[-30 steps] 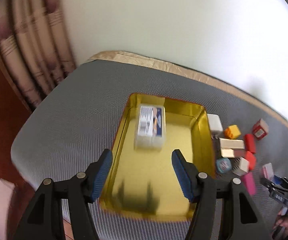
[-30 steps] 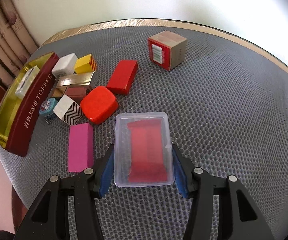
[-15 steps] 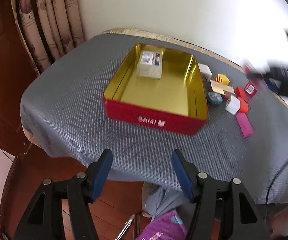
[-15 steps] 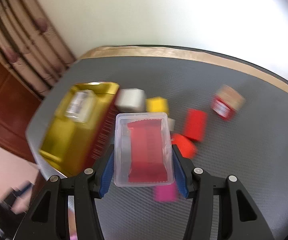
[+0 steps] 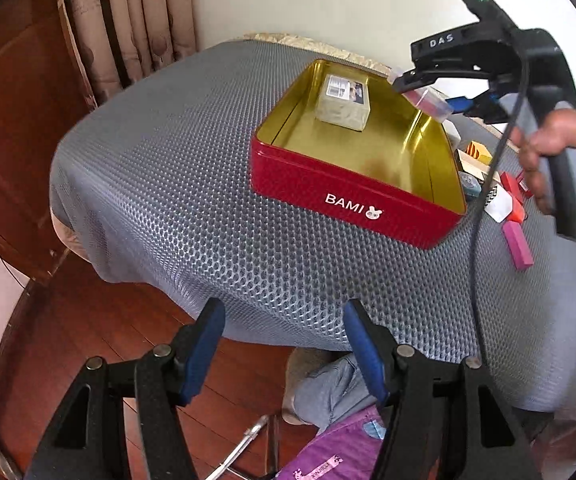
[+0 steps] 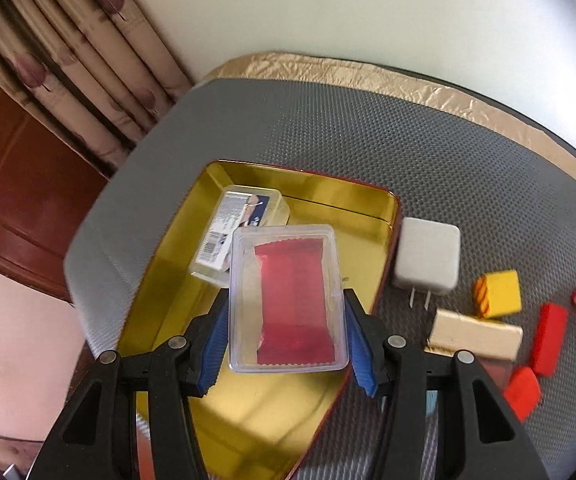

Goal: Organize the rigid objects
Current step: 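Lower the clear red-filled box into the tin beside the labeled box, open right gripper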

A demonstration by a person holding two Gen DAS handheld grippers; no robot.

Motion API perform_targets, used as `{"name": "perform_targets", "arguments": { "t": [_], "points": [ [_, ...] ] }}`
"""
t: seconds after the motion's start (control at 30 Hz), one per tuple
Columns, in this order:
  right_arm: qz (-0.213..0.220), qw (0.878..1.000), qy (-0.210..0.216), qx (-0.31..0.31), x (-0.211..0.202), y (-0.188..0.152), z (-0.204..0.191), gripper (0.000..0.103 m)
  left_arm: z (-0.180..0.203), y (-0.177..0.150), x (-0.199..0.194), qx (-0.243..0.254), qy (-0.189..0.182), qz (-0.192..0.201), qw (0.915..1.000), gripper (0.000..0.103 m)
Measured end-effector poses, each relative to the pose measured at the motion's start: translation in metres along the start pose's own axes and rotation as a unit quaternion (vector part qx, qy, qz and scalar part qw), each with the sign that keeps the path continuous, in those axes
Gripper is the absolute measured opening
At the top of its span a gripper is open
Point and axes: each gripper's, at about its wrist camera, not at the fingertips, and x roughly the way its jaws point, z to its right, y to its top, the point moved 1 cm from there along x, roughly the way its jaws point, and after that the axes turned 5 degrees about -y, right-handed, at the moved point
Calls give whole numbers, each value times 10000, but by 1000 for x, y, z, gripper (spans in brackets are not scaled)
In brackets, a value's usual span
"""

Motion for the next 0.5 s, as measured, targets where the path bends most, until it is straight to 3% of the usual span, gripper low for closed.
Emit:
{"name": "perform_targets", "arguments": {
  "t": [0.1,0.5],
  "points": [
    [-72,9999,-90,-6,13,6,0,50,-10,3,6,-173,-124,-58,9998,63],
    [-86,9994,-349,11,45,10,-11,50,-4,3,17,198,12,-110,9997,63]
  ]
}}
